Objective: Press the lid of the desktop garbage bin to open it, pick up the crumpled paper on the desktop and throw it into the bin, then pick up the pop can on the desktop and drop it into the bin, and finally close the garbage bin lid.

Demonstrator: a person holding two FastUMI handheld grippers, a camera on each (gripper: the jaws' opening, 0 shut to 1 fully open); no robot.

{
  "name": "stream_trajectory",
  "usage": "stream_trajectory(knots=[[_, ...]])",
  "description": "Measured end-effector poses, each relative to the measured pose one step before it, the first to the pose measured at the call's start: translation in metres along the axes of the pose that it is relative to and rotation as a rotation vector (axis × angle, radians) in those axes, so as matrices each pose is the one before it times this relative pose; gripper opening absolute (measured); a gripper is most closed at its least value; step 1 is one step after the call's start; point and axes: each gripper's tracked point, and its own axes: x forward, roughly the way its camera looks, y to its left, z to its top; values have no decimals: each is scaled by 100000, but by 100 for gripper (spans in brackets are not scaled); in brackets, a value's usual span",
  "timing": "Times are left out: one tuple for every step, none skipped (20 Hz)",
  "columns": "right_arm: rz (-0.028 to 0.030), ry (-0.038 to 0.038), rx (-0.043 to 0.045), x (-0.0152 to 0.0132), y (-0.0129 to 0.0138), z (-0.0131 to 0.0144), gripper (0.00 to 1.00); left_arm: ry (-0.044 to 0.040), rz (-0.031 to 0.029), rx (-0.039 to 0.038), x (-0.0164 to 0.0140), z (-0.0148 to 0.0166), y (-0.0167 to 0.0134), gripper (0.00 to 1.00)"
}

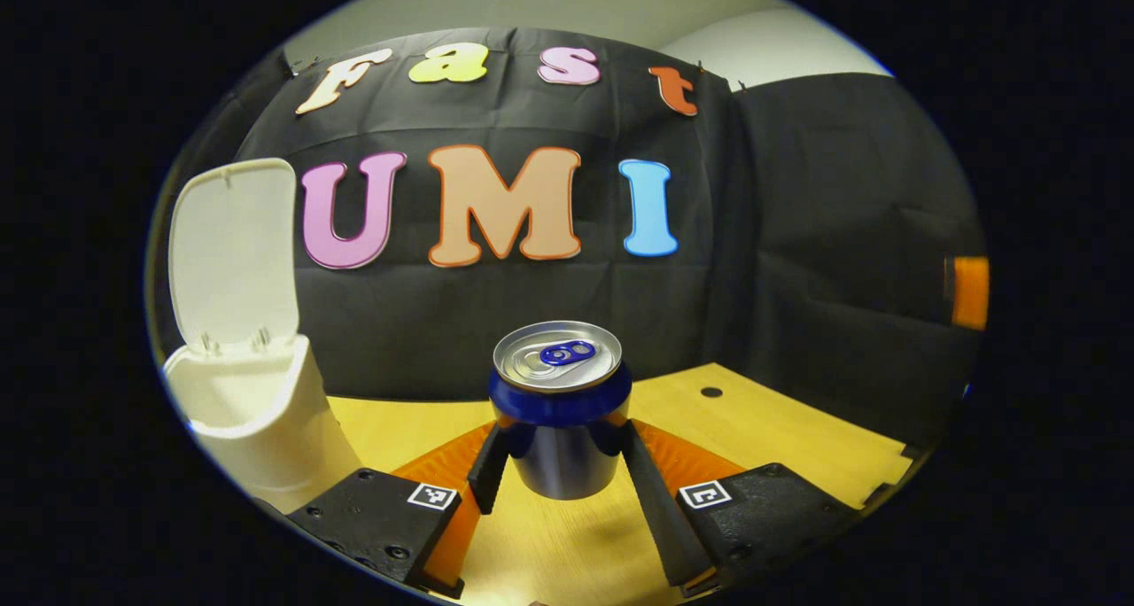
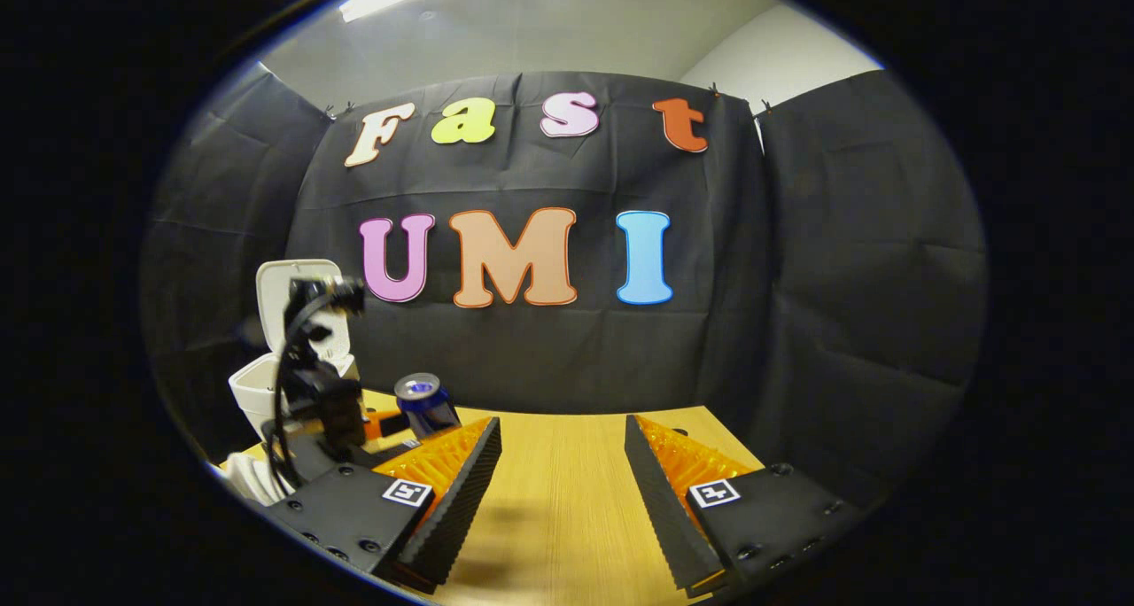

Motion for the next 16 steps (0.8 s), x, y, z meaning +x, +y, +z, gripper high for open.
stream_trajectory(knots=[[1143,-676,75,206,213,104,89,-1514,1837,-1296,-382,1427,864,76],[1268,-499,53,89,261,178,89,-579,2176,-1214,-435,989,1014,75],[1174,-221,223,252,299,111,89,-369,2225,-1168,-501,994,1072,75],[1230,-467,524,95,298,42,89,-301,2488,-965,-441,936,1068,76],[1362,-603,874,141,345,256,89,-380,2435,-227,-536,879,1147,76],[1530,-469,1072,125,363,223,89,-827,2559,63,-418,965,1106,76],[1476,-419,1100,108,301,115,89,-899,3071,891,-463,851,1322,75],[1458,68,1282,90,345,125,89,-412,3424,1574,-520,441,1379,76],[1595,325,1542,84,357,-22,89,-307,3392,1504,-508,344,1485,75],[1353,374,1535,85,197,-118,89,-78,2953,1016,-419,139,1351,75],[1269,518,1149,128,225,-184,89,875,2696,511,-357,-203,1282,75],[849,851,556,184,248,-354,89,971,2652,-228,-312,-357,1205,75],[559,1063,-186,198,162,-295,89,761,2284,-463,-123,-305,1218,75],[319,1158,-610,9,36,-420,90,952,3067,-503,-201,-477,1330,75],[372,1010,-637,-95,33,-292,90,958,3097,-504,11,-351,1395,76],[490,611,-433,-231,90,-195,90,1008,2855,-363,-165,-592,1244,76]])
